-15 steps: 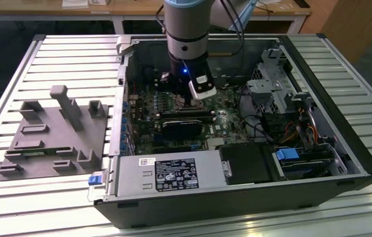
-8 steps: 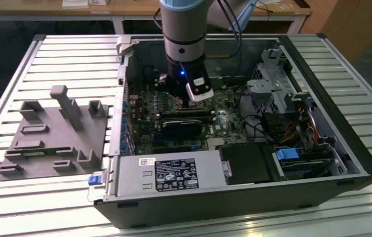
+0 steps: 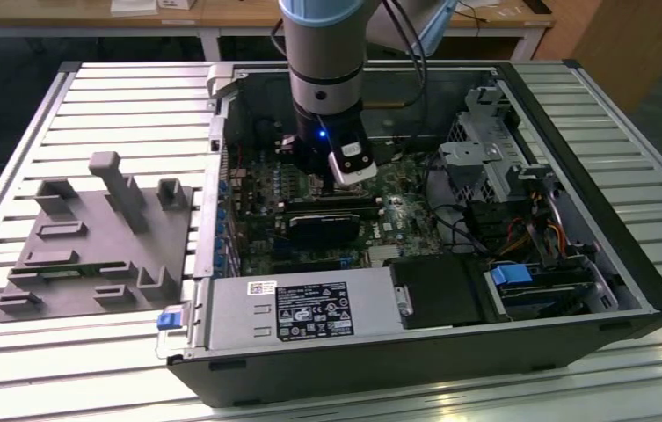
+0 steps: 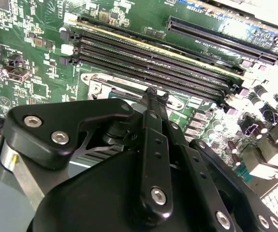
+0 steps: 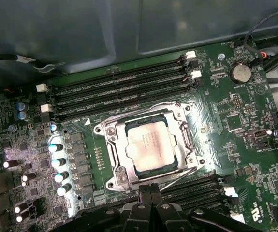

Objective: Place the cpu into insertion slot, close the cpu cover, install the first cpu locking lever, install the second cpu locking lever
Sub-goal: 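Install the second cpu locking lever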

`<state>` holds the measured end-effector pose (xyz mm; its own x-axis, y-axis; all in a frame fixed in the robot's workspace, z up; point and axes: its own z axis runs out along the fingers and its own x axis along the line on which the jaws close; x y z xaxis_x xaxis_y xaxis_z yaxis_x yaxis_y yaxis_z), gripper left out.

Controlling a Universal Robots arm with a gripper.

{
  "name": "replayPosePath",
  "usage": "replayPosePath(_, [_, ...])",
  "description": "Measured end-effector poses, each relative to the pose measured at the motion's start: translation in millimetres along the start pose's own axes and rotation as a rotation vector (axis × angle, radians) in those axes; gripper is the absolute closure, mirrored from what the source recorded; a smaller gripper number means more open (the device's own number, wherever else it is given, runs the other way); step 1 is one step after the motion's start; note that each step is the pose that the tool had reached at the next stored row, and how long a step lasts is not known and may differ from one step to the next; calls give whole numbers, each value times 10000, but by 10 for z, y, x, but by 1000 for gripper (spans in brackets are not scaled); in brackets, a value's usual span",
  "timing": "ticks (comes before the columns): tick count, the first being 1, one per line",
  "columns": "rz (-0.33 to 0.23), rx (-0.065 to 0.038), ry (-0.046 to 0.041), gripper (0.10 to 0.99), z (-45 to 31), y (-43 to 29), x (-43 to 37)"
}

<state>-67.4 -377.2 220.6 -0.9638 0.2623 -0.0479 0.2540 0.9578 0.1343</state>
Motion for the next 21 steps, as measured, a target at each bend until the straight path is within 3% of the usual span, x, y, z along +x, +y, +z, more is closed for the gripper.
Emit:
replayPosePath(4, [11, -154, 40, 980, 2, -23, 4])
replayPosePath(12, [18, -245, 64, 980, 15, -93, 32])
replayPosePath(21, [5, -369, 100, 980, 87, -137, 86])
